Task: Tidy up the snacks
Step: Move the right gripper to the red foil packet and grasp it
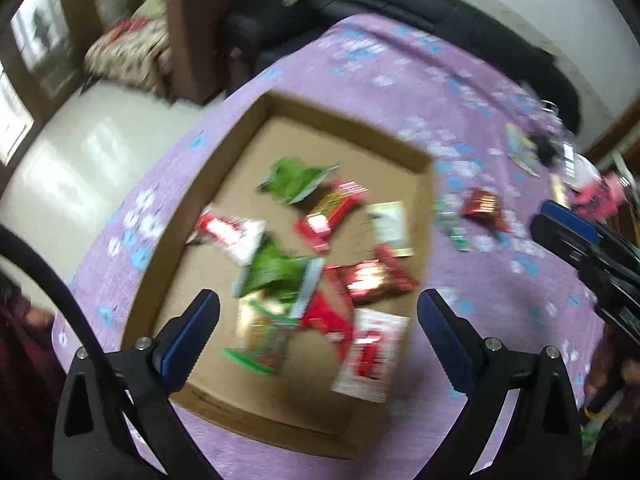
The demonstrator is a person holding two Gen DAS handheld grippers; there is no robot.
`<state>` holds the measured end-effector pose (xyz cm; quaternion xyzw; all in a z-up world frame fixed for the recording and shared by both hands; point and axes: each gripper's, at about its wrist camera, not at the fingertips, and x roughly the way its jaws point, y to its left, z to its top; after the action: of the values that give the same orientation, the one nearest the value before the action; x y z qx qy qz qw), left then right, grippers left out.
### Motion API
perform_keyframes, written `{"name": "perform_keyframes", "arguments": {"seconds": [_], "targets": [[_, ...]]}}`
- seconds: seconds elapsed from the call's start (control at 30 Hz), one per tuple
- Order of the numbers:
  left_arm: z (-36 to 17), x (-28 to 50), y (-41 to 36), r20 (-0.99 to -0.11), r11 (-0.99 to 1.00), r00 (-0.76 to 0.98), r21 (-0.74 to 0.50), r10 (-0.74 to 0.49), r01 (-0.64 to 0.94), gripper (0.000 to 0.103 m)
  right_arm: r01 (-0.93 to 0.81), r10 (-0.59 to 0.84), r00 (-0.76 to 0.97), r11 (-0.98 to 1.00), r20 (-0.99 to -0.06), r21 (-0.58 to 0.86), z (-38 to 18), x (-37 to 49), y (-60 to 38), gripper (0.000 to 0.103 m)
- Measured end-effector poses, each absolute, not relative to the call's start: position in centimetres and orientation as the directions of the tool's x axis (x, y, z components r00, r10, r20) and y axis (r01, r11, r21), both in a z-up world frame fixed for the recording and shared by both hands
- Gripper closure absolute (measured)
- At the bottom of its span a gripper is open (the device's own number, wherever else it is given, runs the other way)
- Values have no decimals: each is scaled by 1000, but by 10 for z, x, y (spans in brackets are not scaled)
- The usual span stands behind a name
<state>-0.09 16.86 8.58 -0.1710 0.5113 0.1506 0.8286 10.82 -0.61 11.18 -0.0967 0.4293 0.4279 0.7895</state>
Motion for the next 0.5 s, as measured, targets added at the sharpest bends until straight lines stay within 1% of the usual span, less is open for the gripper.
{"name": "perform_keyframes", "arguments": {"seconds": [0.07,0.17,0.27,0.33,0.5], "targets": [[93,1,144,-882,920,465,-113,82,-375,3,-728,543,322,666,-775,164,104,118,-31,51],[92,4,107,-870,950,486,-82,80,-303,2,-671,461,349,731,-816,126,86,138,-56,51],[85,4,84,-872,966,479,-36,95,-258,2,-657,423,365,748,-829,93,74,149,-65,51],[80,4,71,-876,974,472,-11,101,-228,2,-678,421,349,730,-838,84,66,156,-60,51],[72,-3,52,-883,982,456,24,110,-188,2,-794,411,305,608,-859,9,46,165,-27,51]]}}
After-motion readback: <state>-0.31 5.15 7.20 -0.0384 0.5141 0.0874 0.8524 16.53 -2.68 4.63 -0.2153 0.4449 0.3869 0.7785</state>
